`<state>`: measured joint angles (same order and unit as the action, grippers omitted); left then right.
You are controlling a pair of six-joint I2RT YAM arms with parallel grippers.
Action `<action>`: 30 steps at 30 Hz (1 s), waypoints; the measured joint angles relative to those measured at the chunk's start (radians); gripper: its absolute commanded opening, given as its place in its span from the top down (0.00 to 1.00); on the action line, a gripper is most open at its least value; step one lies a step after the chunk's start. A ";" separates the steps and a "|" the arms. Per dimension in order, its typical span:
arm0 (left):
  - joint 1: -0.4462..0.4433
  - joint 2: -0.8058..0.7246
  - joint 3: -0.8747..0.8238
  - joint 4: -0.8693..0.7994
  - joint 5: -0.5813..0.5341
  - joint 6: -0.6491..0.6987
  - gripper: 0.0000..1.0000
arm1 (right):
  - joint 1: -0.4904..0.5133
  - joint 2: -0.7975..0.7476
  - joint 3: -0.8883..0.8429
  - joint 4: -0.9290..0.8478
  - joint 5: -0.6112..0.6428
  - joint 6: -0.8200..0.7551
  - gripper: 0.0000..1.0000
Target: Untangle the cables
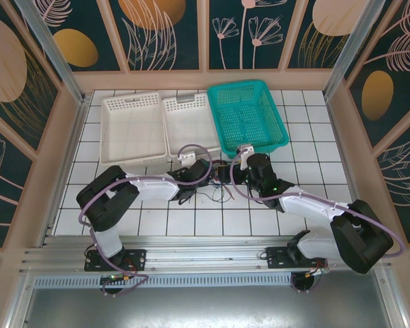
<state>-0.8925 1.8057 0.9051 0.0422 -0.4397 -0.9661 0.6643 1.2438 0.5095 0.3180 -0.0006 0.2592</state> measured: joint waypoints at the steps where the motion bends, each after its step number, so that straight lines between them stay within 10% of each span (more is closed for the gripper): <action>1: 0.000 0.003 0.000 0.005 -0.001 0.000 0.56 | 0.001 0.000 0.000 0.000 0.000 0.000 0.14; 16: 0.000 -0.006 -0.075 0.049 -0.011 -0.010 0.99 | 0.013 0.084 0.014 -0.020 -0.041 0.000 0.22; 30: 0.000 -0.221 -0.252 0.051 0.021 -0.008 1.00 | 0.071 0.227 0.091 -0.048 -0.101 0.000 0.37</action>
<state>-0.8925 1.5845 0.6529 0.0937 -0.4183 -0.9745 0.7353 1.4712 0.6003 0.2695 -0.1013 0.2588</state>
